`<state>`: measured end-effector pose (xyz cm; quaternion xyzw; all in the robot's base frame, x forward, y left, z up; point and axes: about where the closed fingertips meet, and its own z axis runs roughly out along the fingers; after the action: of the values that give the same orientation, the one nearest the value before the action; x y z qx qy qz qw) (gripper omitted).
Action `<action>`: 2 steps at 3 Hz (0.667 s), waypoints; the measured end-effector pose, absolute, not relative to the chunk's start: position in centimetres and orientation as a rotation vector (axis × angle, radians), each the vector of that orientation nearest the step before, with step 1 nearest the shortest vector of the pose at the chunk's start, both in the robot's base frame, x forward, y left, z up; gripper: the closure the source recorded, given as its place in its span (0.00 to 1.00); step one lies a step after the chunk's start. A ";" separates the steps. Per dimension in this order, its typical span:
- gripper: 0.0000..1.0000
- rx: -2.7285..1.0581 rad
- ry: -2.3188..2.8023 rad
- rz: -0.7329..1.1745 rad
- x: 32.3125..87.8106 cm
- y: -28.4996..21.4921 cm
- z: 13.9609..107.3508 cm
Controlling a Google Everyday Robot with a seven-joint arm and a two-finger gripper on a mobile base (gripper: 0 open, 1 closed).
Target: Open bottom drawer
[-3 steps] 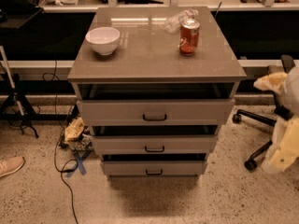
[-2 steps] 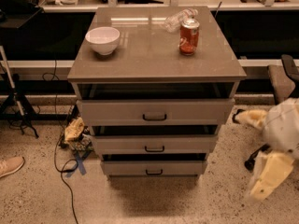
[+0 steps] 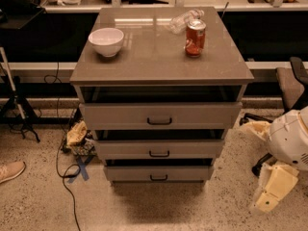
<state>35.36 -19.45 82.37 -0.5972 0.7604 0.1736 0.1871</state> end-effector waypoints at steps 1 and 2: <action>0.00 -1.649 2.150 0.516 35.5 -19.9 81.4; 0.00 -1.611 2.109 0.593 37.5 -21.3 77.4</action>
Offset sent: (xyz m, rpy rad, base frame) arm 0.0588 -0.0426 -0.1337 0.2289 0.0729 0.0080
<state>37.53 -21.26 77.39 -0.5794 0.7583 0.2132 0.2094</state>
